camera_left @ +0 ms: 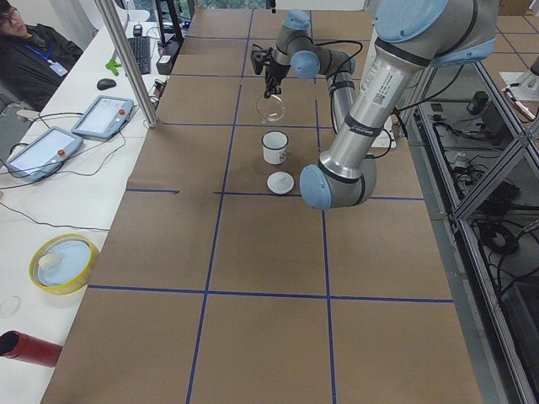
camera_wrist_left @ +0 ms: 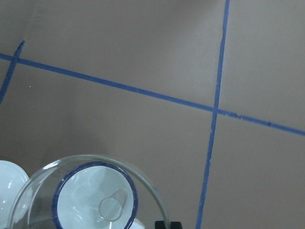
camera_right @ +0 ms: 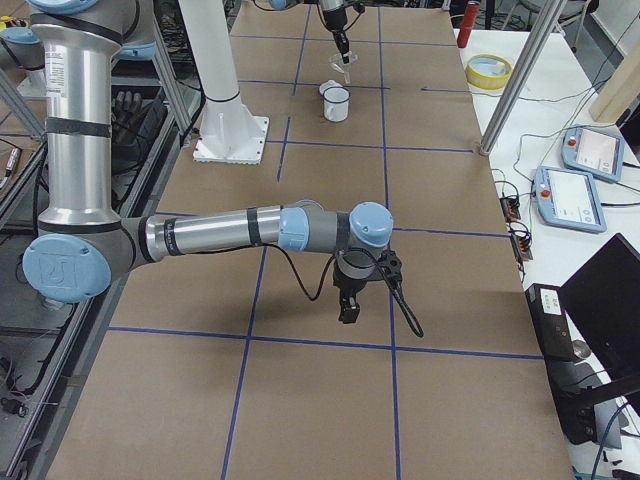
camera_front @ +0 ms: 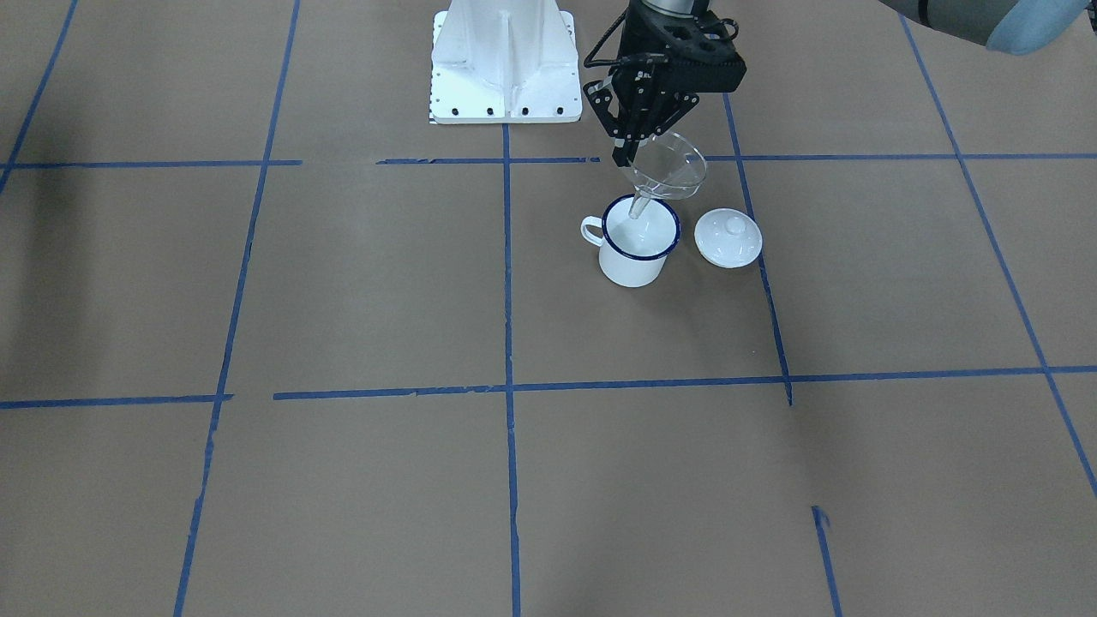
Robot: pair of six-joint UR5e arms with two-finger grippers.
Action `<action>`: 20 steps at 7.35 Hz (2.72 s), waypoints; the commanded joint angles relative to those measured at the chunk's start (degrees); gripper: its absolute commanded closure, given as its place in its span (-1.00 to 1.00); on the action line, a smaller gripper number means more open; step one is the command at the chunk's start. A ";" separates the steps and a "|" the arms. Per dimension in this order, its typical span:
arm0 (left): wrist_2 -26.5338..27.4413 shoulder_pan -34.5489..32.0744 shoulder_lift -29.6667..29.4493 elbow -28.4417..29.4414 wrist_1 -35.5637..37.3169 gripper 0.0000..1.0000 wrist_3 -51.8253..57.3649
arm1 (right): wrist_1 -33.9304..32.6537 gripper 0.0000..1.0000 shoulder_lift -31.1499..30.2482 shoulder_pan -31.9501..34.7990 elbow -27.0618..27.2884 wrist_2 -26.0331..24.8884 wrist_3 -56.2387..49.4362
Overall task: Remove funnel from cup
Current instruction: 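Lift the glass cup out of the mug, carry it farther from the robot, then set the glass cup on the table, open and withdraw the left gripper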
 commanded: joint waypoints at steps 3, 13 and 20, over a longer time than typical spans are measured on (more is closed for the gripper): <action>18.96 -2.25 0.22 24.94 -30.16 1.00 -20.74 | 0.02 -1.00 0.00 0.00 0.02 0.00 0.00; 26.71 -4.19 -8.84 54.81 -51.95 -0.40 -24.20 | 0.02 -1.00 0.00 0.00 0.02 0.00 0.00; 6.36 -6.04 15.61 12.35 -38.00 -1.00 19.05 | 0.02 -1.00 0.00 0.00 0.02 0.00 0.00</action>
